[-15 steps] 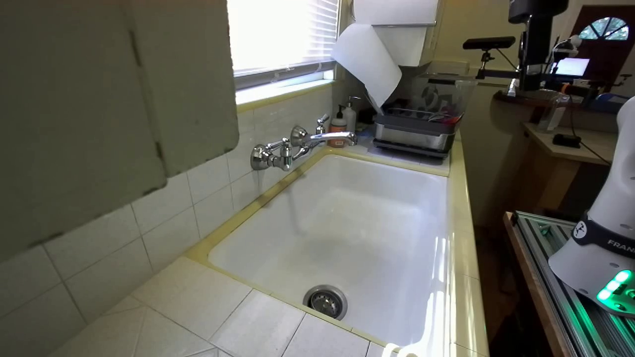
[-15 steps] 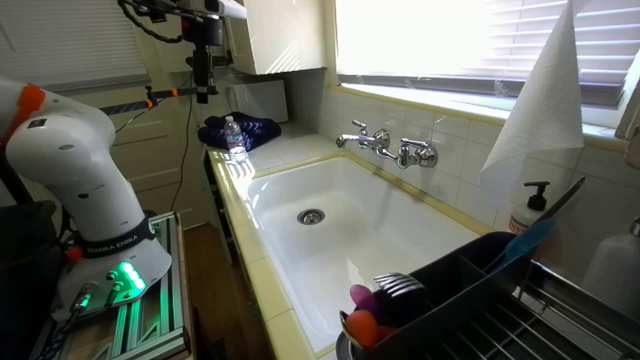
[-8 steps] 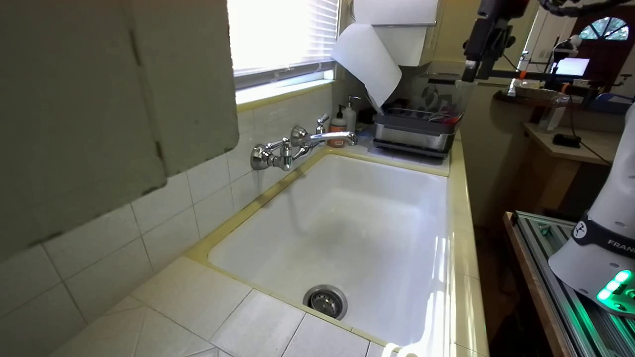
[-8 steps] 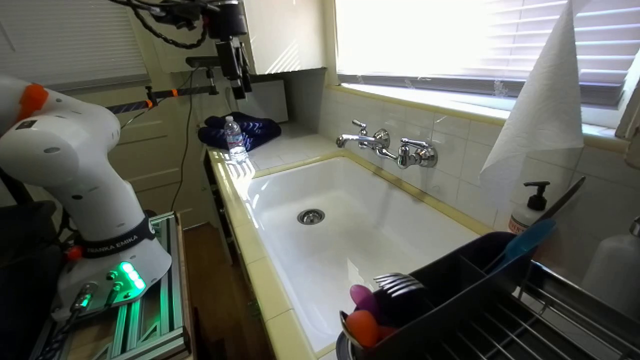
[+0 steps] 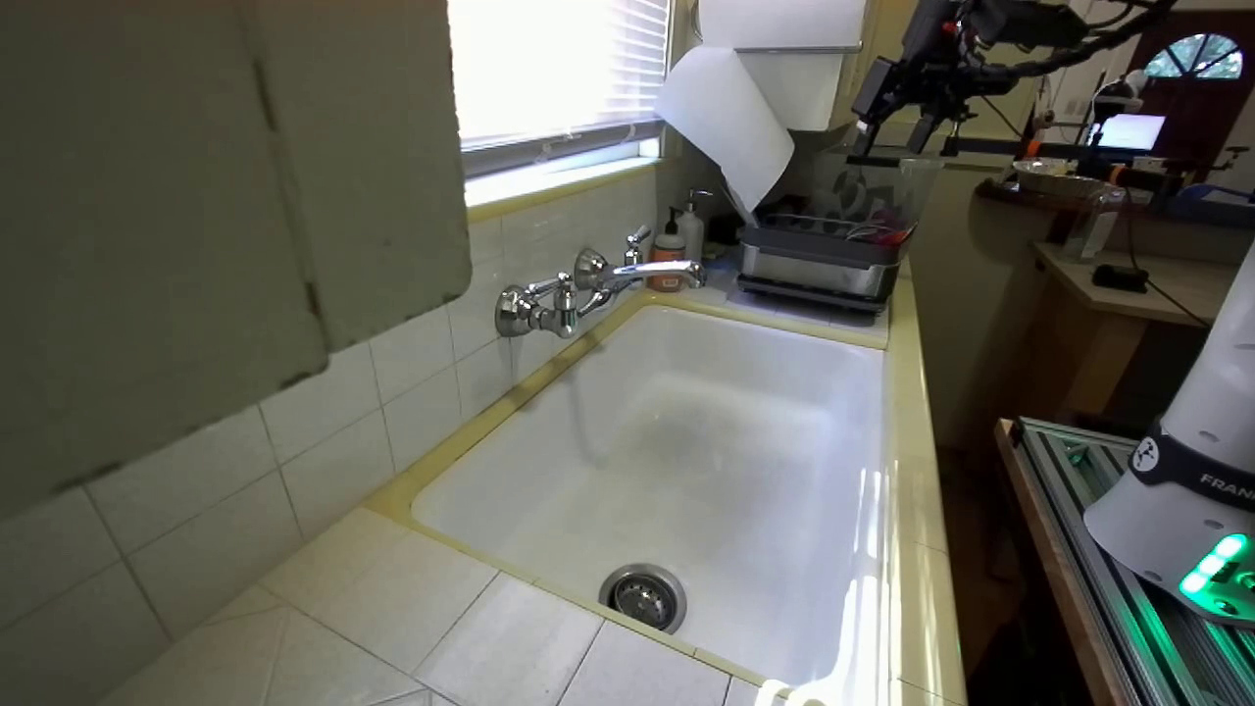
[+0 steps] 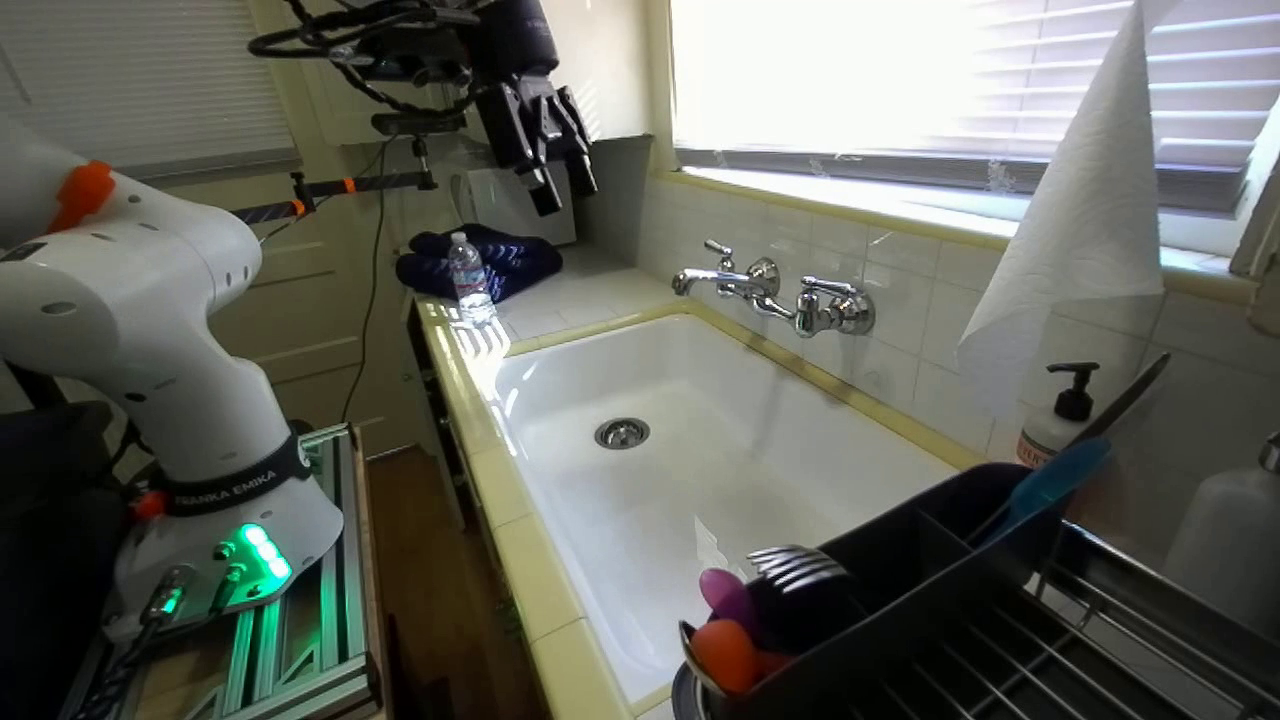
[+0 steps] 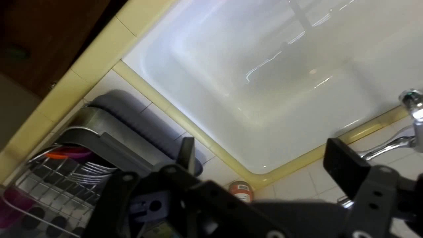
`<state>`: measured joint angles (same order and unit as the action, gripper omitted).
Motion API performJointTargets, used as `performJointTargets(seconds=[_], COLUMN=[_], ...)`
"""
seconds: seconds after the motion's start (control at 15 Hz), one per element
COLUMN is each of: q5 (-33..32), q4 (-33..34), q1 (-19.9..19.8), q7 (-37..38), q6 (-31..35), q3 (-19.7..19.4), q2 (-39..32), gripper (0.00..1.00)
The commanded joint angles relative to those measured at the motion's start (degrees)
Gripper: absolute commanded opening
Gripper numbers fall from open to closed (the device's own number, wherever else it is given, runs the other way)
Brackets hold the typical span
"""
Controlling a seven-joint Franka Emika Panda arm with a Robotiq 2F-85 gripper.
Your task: Get a piece of paper towel on the right
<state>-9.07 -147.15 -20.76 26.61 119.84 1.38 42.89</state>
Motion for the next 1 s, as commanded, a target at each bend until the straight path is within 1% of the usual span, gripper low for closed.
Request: performJointTargets(seconds=[0.0, 0.33, 0.4, 0.6, 0.8, 0.93], q5=[-0.60, -0.70, -2.55, -6.74, -9.60, -10.70], q4=[0.36, 0.53, -0.13, 0.50, 2.45, 4.25], q1=[-0.14, -0.53, -2.63, -6.57, -10.37, -12.74], q7=[1.24, 2.78, 6.47, 12.04, 15.95, 17.87], q6=[-0.25, -0.26, 4.55, 14.90, 24.68, 29.93], q3=[-0.35, 0.20, 1.34, 1.90, 1.73, 1.67], q2=[-0.55, -0.75, -1.43, -4.65, -9.73, -13.68], gripper=[1.00, 1.00, 1.00, 1.00, 1.00, 1.00])
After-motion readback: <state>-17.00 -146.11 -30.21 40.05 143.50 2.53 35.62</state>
